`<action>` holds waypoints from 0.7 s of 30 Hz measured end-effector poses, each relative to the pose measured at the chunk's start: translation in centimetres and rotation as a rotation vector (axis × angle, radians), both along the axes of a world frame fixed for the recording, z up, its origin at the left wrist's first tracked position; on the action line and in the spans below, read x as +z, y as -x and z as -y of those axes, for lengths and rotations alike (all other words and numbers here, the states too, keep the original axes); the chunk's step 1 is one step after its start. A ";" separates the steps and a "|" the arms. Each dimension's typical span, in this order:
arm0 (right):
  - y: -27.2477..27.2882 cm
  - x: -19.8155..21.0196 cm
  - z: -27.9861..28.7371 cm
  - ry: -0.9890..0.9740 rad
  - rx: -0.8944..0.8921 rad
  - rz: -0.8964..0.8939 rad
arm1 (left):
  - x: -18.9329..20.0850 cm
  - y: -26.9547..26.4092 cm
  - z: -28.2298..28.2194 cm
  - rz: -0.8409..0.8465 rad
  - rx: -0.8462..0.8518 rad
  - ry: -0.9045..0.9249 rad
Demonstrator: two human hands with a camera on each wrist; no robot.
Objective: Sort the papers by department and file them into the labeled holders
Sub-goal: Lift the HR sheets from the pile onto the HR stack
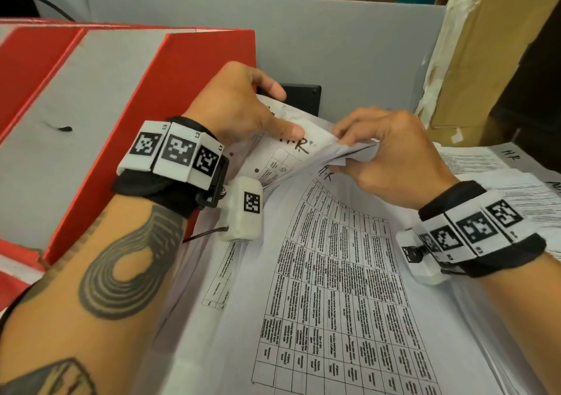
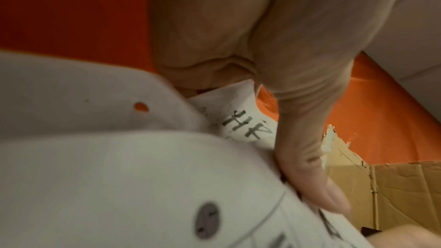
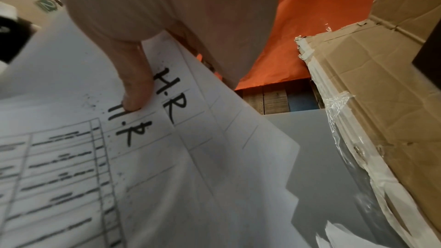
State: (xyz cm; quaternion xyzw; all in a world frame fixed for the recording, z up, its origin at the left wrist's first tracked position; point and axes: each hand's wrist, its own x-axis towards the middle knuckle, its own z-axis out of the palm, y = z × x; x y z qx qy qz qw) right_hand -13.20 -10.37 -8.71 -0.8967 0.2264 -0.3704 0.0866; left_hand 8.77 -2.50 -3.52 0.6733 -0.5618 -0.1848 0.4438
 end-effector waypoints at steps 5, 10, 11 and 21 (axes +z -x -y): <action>0.1 0.1 -0.3 -0.037 -0.002 0.004 | -0.7 -0.6 0.8 0.007 0.109 0.080; 0.0 0.2 -0.4 -0.220 0.073 -0.010 | -0.5 -1.0 0.9 -0.009 0.131 0.087; -0.1 0.2 -0.3 -0.180 0.066 -0.031 | -0.3 -1.0 0.8 -0.004 0.119 0.074; 0.1 0.2 0.1 -0.055 0.037 0.026 | 0.3 0.9 -0.4 0.018 -0.496 0.003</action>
